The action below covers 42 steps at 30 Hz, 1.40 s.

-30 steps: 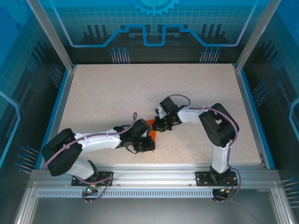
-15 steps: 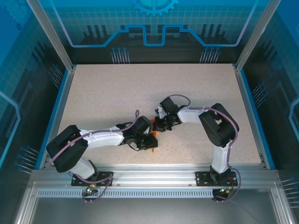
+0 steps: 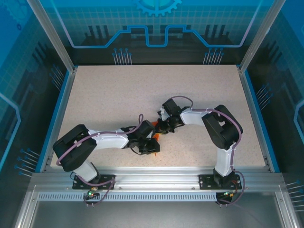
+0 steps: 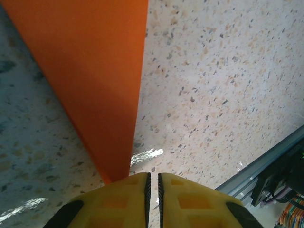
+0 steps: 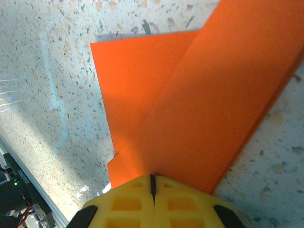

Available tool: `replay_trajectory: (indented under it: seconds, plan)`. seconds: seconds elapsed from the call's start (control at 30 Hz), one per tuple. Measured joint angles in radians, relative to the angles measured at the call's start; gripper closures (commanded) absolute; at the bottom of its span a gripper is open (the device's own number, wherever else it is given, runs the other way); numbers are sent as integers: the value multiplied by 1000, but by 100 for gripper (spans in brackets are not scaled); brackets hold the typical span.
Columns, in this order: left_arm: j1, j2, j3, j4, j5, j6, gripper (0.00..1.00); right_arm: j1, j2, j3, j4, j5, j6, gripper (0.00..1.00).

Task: Fold a paper plane with a square sheet of paper (fold left side to right side)
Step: Fold the wing for the fifth time at the center of the table.

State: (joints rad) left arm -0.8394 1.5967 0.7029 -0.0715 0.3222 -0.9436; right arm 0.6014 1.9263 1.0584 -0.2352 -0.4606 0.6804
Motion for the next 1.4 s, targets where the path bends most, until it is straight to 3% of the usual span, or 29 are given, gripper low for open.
replay_trajectory:
  seconds: [0.97,1.4]
  plan:
    - [4,-62,-148,138,15,-98,88,-13,26,37,-52,-27,-27,100]
    - [51,-207,-105,-27,29,-66,88,-13,26,37,-52,-29,-27,100]
